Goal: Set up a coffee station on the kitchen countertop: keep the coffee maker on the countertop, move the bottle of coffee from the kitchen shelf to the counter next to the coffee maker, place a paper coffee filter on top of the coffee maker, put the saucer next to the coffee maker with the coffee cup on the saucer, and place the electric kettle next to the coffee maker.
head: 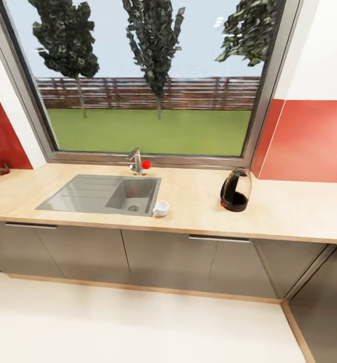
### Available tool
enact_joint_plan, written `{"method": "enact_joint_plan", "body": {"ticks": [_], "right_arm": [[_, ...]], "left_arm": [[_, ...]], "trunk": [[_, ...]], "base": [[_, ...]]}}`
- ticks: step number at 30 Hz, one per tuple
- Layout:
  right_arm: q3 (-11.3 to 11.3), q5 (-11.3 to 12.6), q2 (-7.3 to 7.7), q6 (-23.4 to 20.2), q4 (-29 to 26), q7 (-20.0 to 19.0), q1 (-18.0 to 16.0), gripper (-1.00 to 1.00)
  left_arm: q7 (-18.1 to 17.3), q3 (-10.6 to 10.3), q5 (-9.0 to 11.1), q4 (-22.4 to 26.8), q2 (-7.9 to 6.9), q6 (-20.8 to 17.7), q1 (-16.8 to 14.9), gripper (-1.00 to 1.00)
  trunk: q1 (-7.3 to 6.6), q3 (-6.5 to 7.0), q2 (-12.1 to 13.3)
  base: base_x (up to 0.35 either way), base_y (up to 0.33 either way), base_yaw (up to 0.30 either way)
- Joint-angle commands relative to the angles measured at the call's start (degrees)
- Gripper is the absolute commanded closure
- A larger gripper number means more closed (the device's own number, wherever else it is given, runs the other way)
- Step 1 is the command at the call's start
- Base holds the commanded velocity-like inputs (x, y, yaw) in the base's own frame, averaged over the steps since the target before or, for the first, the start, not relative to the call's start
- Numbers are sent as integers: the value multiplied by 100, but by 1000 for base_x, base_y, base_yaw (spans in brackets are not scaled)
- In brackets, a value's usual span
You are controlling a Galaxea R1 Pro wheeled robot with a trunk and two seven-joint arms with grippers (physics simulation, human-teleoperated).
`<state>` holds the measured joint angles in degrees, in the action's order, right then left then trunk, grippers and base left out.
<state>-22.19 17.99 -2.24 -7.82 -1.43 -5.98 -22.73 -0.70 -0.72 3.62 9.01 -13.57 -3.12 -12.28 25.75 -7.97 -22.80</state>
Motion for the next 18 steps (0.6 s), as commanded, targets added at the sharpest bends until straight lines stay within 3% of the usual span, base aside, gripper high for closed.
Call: {"method": "enact_joint_plan", "body": {"ticks": [1,11,18], "right_arm": [[-48,56,3,-26,-7,-8,-3,-100],[-53,47,-1,-26,-7,-24,-3,-100],[-50,47,4,-26,-7,-26,-3,-100]], "left_arm": [[11,-18,22,-43,-3,-32,-3,100],[9,-28,16,-110,6,-31,-3,100],[8,-24,17,-110,31,-31,-3,100]], "trunk": [[3,-16,-12],[3,-66,-12],[3,-95,-12]], "base": [[13,0,242],[6,0,245],[123,79,249]]}}
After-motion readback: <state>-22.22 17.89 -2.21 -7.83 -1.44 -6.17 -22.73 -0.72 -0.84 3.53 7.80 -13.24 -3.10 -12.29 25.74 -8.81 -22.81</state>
